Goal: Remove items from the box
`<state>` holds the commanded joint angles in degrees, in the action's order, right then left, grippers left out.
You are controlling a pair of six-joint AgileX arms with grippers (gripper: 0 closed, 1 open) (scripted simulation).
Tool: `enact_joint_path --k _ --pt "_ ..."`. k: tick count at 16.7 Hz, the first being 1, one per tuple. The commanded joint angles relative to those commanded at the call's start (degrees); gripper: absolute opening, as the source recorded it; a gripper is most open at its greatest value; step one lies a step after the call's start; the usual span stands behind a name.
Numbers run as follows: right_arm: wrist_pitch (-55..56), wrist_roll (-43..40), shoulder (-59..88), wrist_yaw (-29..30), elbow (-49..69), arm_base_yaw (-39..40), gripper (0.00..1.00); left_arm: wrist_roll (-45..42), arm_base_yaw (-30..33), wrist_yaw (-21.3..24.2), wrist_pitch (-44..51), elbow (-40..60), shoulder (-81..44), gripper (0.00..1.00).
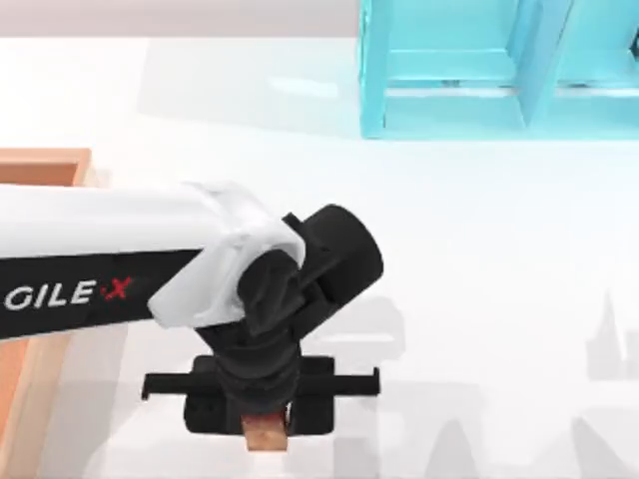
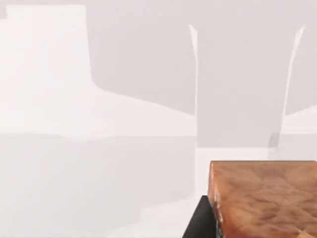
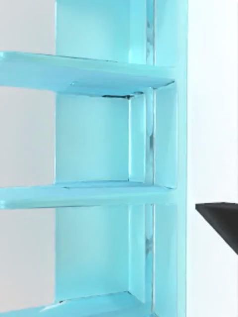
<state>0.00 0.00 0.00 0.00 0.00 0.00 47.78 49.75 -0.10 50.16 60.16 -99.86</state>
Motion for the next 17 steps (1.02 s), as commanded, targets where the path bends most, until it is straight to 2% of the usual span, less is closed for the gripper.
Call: enact_joint_path --k 4,8,17 --pt "0.0 0.0 0.0 0.0 0.0 0.0 1.00 0.0 0.1 0.0 -5.3 -3.0 -2.3 0.00" --pt "0.0 0.0 0.0 0.0 0.0 0.0 1.00 0.0 0.1 0.0 -5.4 -3.2 -2.4 0.00" --pt "0.0 0.0 0.0 0.0 0.0 0.0 1.00 0.0 0.1 0.0 -5.4 -3.2 -2.4 0.68"
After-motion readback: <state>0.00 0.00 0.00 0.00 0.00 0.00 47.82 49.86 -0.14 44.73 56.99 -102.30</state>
